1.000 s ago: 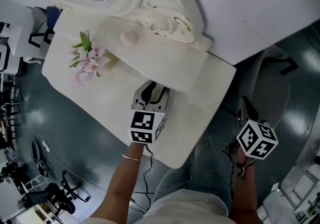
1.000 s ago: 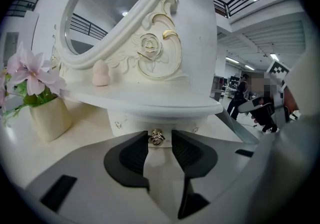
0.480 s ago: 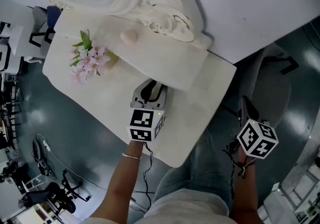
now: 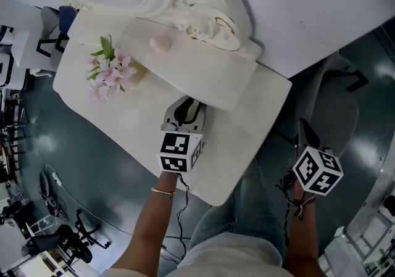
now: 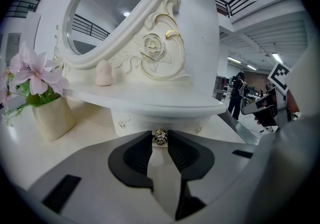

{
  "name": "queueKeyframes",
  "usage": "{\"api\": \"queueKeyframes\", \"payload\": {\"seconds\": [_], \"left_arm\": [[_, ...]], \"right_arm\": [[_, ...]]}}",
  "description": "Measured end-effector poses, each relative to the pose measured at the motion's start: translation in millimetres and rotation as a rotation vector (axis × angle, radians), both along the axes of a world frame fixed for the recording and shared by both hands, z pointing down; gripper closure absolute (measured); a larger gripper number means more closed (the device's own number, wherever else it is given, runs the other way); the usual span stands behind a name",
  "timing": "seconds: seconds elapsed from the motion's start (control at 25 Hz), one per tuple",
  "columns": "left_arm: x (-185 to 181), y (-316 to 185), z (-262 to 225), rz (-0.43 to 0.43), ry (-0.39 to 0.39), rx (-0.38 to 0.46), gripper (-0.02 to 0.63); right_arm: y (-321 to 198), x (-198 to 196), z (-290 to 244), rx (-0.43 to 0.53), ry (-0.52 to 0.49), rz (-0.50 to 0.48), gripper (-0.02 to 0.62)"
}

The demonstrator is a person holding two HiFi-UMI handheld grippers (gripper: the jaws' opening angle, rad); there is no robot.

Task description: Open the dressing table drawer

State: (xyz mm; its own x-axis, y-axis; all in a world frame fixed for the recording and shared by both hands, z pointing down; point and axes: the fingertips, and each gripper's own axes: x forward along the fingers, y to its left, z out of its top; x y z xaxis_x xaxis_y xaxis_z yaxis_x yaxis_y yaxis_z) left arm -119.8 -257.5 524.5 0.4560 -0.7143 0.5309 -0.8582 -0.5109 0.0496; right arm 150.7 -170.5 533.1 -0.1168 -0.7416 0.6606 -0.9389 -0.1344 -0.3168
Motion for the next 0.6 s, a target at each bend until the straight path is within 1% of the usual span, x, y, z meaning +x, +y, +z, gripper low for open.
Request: {"api": "queueKeyframes", "payload": {"seconds": [0.6], "left_arm": [[-0.1,2.1,-0.2,0.004,0.016,-0.012,0.5]], "right_arm": [[6.2,-3.8,-1.4,0.001,0.01,-0.011,0.588]]}}
